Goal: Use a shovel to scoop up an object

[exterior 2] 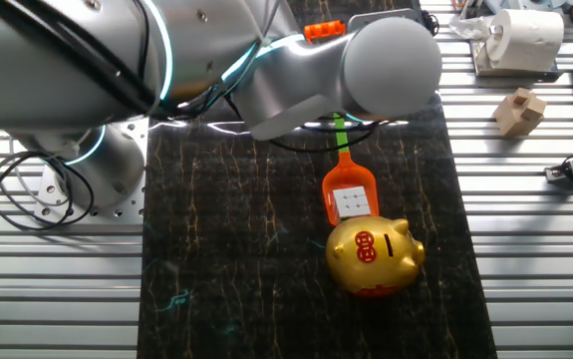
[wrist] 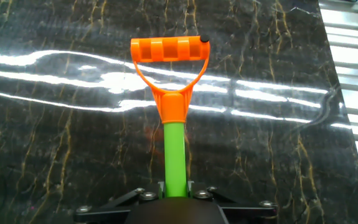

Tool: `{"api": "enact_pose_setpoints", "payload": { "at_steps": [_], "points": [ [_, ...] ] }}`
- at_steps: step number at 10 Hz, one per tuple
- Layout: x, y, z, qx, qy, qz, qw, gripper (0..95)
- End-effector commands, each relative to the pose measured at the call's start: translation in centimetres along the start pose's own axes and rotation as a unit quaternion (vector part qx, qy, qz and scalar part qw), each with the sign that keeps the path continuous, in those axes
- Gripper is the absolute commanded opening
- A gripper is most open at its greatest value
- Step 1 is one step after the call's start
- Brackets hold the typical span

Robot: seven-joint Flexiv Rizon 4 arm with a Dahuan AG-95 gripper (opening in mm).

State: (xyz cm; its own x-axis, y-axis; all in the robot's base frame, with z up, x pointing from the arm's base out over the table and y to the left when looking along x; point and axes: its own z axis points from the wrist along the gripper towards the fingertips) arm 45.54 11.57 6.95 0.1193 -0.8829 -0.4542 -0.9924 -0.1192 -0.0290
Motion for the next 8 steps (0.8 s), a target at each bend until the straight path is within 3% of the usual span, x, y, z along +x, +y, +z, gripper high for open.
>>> {"api": "enact_pose_setpoints", "payload": {
  "at_steps": [1,8],
  "points": [
    [-0.03,-0.22,0.17,-0.002,0.012,0.008,0.9999,0.0],
    [-0.38,-0.54,0.37,-0.004,0.047,0.054,0.9974,0.0]
  ]
}}
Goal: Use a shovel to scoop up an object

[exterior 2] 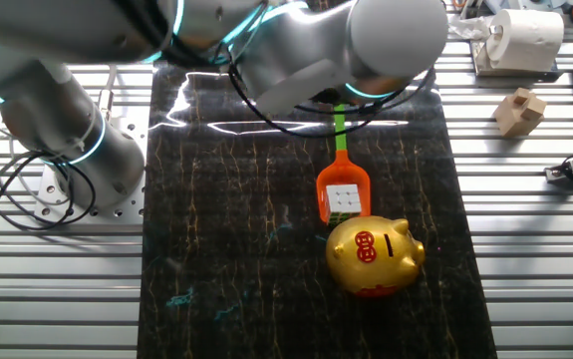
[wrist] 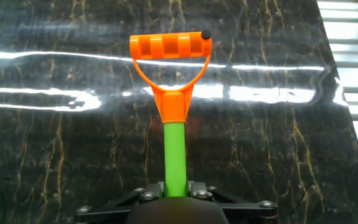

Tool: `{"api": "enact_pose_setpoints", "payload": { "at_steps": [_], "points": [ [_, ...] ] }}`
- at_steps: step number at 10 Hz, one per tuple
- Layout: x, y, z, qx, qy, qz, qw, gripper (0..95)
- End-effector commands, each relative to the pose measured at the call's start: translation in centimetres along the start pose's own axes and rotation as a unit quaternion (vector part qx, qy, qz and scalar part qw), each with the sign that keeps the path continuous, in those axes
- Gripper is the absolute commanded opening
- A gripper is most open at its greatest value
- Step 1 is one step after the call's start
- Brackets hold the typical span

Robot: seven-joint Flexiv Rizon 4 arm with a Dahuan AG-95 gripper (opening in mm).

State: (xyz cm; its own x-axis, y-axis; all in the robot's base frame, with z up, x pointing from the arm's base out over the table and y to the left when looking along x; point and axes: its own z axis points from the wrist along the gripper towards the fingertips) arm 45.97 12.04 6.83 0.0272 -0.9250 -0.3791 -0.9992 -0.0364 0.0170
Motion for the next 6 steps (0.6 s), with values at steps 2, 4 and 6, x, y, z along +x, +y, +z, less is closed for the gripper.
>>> {"api": "enact_pose_setpoints", "payload": {
  "at_steps": [2,4,6],
  "points": [
    [-0.28,-0.16,0.09,-0.002,0.018,0.017,0.9997,0.0],
    [-0.43,-0.24,0.15,-0.004,0.027,0.027,0.9993,0.0],
    [-0.7,-0.41,0.27,-0.007,0.037,0.037,0.9986,0.0]
  ]
}}
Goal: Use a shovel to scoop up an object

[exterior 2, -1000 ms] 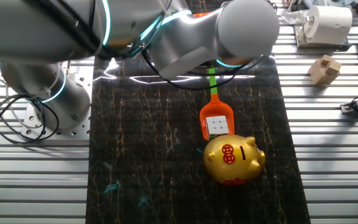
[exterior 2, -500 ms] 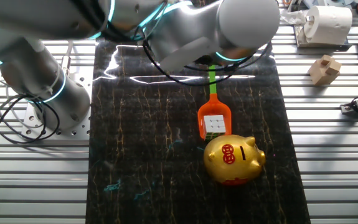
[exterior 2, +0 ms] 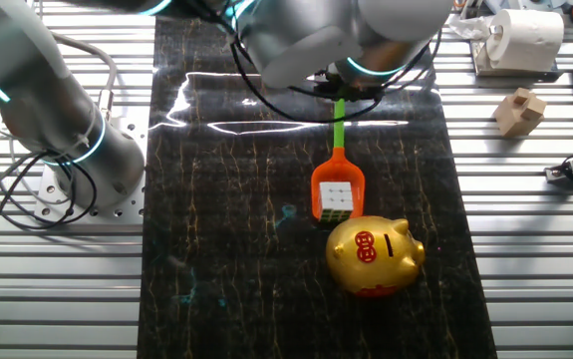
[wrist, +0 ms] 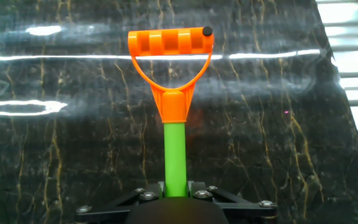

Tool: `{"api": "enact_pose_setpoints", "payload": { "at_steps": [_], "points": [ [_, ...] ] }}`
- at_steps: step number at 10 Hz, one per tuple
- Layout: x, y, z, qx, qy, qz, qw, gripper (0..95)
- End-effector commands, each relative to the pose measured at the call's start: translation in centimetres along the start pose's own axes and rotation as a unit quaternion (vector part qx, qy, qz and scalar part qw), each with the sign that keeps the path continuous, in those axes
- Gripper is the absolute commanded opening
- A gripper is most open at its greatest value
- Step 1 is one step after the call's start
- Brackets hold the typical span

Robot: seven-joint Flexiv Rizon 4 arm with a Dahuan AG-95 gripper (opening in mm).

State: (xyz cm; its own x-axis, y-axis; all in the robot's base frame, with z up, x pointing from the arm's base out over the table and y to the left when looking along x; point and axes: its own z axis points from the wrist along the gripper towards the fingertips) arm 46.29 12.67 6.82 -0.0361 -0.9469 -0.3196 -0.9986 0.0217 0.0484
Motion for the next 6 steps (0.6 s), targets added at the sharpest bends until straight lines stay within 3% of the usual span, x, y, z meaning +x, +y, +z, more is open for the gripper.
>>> {"api": "enact_pose_setpoints", "payload": {
  "at_steps": [1,6],
  "points": [
    [-0.26,-0.08,0.02,-0.003,0.009,0.008,0.9999,0.0],
    [-0.71,0.03,-0.27,-0.01,0.035,0.018,0.9992,0.0]
  ]
}}
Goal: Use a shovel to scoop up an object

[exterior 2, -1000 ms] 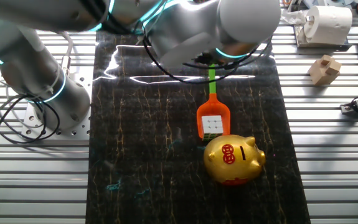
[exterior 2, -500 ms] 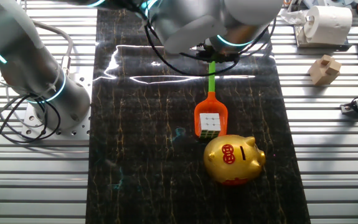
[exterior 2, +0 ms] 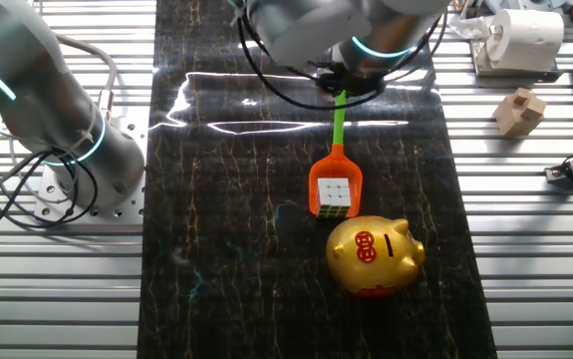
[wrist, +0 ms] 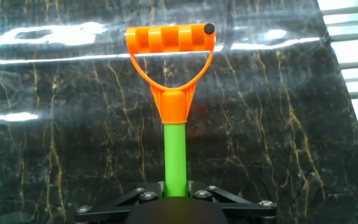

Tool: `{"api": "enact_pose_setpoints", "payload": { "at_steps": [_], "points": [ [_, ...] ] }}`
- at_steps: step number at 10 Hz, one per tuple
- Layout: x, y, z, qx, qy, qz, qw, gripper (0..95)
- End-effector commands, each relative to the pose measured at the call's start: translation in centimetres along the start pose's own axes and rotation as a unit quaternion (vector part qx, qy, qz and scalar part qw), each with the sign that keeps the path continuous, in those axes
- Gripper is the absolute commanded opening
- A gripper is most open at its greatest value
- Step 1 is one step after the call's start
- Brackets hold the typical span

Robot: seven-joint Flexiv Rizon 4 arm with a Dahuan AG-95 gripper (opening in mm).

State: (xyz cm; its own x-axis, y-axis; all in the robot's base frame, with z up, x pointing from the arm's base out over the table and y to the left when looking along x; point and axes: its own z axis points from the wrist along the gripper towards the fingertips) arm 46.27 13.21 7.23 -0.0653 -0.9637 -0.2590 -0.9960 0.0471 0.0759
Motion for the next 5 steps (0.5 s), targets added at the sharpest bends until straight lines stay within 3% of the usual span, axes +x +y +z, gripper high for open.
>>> {"api": "enact_pose_setpoints", "payload": {
  "at_steps": [1,5],
  "points": [
    [-0.09,-0.02,-0.07,-0.001,0.006,0.004,1.0,0.0],
    [-0.15,-0.06,-0.03,-0.001,0.01,0.004,0.9999,0.0]
  ]
}}
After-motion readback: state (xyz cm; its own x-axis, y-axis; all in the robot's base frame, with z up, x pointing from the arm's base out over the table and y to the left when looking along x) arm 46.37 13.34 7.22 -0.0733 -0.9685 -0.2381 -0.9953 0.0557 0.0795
